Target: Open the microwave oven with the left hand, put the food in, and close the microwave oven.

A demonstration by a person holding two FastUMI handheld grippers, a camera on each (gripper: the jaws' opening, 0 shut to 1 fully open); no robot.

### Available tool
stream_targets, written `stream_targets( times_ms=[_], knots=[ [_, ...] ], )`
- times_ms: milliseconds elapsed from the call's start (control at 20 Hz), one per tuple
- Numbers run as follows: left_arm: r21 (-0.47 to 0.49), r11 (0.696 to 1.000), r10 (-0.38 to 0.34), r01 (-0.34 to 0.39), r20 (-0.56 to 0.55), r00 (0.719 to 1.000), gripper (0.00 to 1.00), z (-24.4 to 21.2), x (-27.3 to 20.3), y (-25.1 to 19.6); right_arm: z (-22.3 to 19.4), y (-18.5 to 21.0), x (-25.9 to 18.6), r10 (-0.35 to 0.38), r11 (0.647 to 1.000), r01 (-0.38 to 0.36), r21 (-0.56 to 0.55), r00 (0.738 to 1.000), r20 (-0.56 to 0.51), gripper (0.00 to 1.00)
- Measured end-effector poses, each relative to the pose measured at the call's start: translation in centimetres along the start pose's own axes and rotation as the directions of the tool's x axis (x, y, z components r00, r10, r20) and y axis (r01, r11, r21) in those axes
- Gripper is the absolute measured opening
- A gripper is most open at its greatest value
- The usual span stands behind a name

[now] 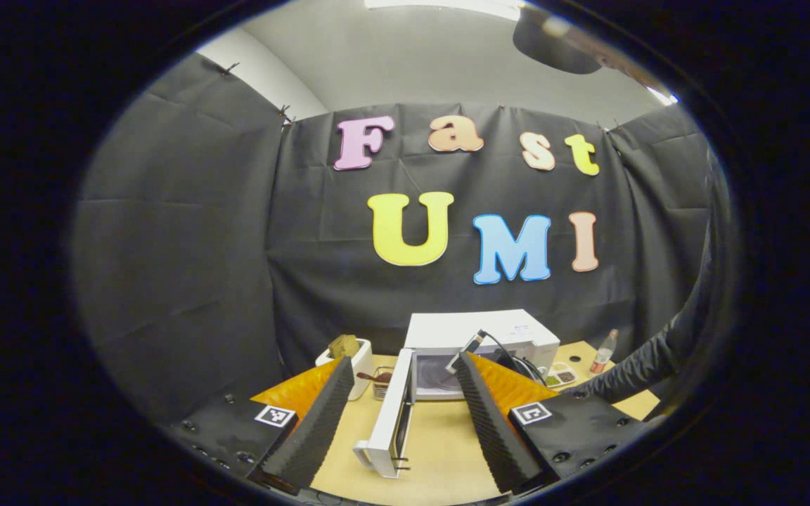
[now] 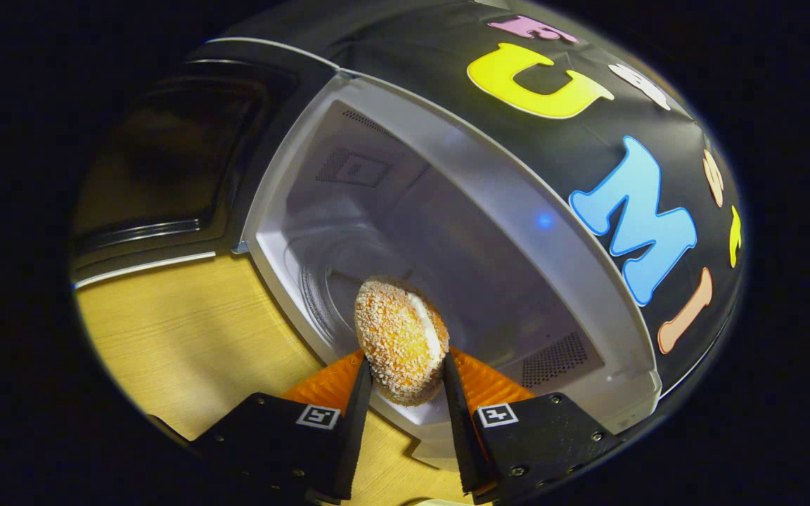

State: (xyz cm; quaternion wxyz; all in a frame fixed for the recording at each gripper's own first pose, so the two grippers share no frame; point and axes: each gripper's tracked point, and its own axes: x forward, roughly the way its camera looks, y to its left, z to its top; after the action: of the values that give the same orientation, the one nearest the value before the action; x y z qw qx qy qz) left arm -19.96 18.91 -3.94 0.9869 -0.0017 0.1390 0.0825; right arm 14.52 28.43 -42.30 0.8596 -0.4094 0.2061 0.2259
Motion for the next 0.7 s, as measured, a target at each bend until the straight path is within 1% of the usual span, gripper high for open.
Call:
stream_targets(
  times_ms=[150,200,250,300,400,550,700],
  knots=[
    [0.015,1.0,0.024,-0.023,-0.033,0.999,0.94,-0.4,0.1,-0.1,0.7,0.1,2.3,-0.024,0.999,0.024,-0.028,1.0,0.01,0.56],
    [0.018,0.999,0.03,-0.03,-0.041,0.999,0.94,-0.5,0.0,-0.2,1.0,0.1,2.8,-0.033,0.999,0.033,-0.036,0.999,0.017,0.59],
    [0.02,0.999,0.036,-0.035,-0.048,0.998,0.94,-0.7,-0.1,-0.3,1.4,0.1,3.4,-0.041,0.998,0.042,-0.044,0.999,0.023,0.56],
    [0.022,0.999,0.042,-0.041,-0.056,0.998,0.94,-0.9,-0.2,-0.2,1.7,0.1,3.9,-0.049,0.997,0.051,-0.056,0.998,0.028,0.56],
    [0.024,0.998,0.056,-0.055,-0.07,0.996,0.94,-1.3,-0.3,-0.1,2.2,0.2,4.5,-0.064,0.994,0.068,-0.084,0.997,0.049,0.56],
    [0.011,0.997,0.074,-0.074,-0.079,0.994,0.94,-1.3,-0.4,0.3,2.4,0.8,5.3,-0.054,0.991,0.061,-0.117,0.997,0.063,0.57],
    [0.002,0.997,0.082,-0.082,-0.082,0.993,0.94,-1.5,-0.3,0.5,2.9,0.3,5.6,-0.075,0.988,0.086,-0.128,0.994,0.082,0.58]
  ],
)
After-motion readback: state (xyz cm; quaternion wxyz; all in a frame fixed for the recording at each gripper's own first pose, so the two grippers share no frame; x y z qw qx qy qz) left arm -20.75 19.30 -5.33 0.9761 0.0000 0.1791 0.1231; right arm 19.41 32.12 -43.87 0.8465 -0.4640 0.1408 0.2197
